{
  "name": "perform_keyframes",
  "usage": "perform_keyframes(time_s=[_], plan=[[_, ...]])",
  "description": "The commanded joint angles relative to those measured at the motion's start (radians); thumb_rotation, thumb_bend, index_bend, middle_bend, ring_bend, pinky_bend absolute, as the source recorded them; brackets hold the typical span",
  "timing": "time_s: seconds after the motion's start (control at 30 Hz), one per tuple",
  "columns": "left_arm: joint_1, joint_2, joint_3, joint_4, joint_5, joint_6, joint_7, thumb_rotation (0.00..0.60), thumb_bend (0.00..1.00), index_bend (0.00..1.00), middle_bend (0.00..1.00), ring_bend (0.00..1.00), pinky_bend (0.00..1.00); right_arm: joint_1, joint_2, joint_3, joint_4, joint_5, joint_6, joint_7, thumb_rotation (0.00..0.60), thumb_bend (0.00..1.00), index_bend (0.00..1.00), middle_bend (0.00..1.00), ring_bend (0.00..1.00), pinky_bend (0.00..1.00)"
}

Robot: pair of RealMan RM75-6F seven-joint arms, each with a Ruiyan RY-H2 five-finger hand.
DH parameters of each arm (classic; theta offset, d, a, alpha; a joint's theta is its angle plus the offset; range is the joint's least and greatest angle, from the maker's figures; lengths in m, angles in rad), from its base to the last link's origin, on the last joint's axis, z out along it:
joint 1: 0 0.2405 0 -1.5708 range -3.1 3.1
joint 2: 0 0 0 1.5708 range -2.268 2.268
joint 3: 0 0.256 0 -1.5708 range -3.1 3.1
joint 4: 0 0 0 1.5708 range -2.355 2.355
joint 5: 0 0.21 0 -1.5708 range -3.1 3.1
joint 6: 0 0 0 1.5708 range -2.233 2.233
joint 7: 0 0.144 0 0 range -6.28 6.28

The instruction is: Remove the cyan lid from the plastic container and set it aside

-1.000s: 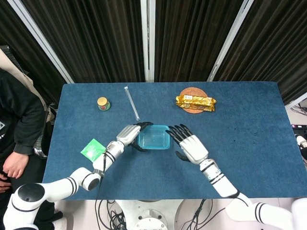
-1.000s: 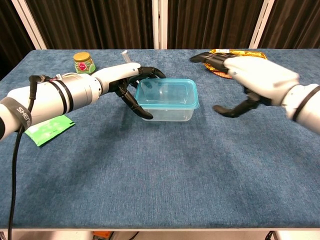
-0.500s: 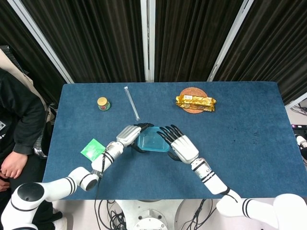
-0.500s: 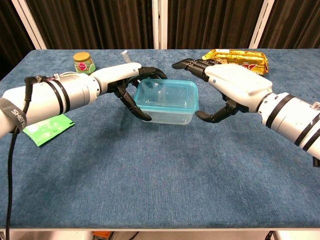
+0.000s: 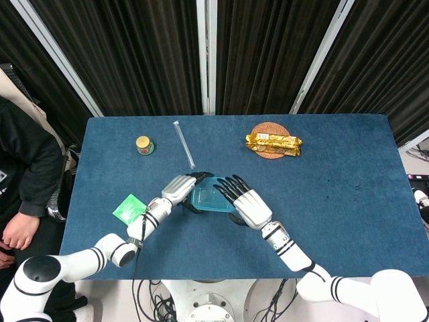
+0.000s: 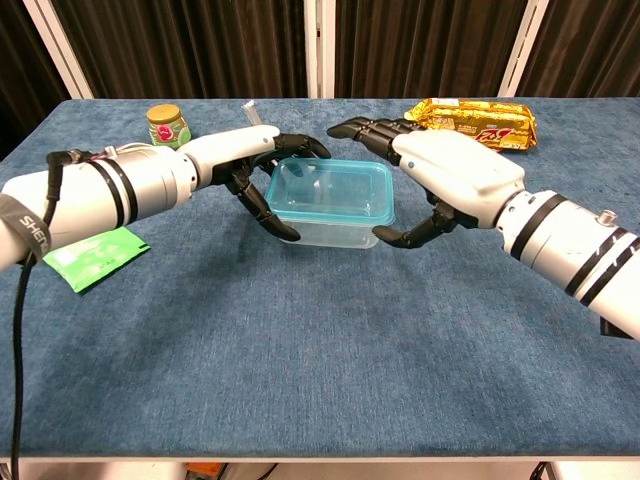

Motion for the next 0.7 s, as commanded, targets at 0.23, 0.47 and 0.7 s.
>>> perform_keyframes(time_s=[0.23, 0.47, 0.7], plan=[[-0.002, 0.0, 0.001, 0.001, -0.002, 0.0, 0.002, 0.6, 0.0, 0.39, 0.31, 0.28, 0.26, 0.004, 0.008, -0.001, -0.009, 0.02, -0.01, -0.01, 0.6, 0.23, 0.0, 0.0, 0.0, 0.0], [-0.003, 0.002, 0.001, -0.002, -0.007, -0.001, 0.008, 0.6, 0.0, 0.39, 0.31, 0.28, 0.27, 0.007, 0.011, -0.008, -0.014, 0.029, -0.02, -0.015, 0.6, 0.23, 0.0, 0.0, 0.0, 0.0], [-0.002, 0.003, 0.004, -0.004, -0.009, -0.001, 0.019, 0.6, 0.0, 0.39, 0.31, 0.28, 0.28, 0.014, 0.007, 0.001, -0.005, 0.038, -0.017, -0.017, 0.6, 0.23, 0.0, 0.0, 0.0, 0.0]])
